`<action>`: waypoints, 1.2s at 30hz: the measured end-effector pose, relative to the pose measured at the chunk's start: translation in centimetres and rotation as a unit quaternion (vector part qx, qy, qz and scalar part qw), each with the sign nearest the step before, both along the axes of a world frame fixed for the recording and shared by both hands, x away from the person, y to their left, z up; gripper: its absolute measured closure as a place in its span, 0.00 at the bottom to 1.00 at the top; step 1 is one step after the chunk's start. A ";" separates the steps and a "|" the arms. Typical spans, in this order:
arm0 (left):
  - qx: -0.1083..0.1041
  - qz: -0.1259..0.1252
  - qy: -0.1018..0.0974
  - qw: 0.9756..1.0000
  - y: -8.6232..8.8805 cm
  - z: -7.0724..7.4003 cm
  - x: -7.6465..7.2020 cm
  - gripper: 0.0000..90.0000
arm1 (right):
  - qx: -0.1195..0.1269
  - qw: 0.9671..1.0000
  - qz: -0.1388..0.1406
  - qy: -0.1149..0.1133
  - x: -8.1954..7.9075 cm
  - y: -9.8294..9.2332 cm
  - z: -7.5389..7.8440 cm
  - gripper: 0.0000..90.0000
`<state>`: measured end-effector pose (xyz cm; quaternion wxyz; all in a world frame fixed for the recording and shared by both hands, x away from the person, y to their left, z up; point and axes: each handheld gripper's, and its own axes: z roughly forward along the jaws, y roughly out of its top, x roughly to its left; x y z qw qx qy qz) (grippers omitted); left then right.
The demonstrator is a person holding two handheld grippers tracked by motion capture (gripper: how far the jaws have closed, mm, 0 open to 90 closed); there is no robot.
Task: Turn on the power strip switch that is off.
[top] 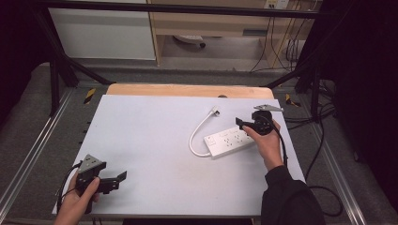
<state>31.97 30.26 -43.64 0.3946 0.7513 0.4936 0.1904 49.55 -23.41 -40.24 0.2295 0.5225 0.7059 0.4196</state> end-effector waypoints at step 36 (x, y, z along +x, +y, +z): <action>-0.007 0.005 -0.001 1.000 0.3 0.1 -0.2 0.09 | 0.018 0.999 0.001 -0.043 -1.7 -0.6 3.2 0.05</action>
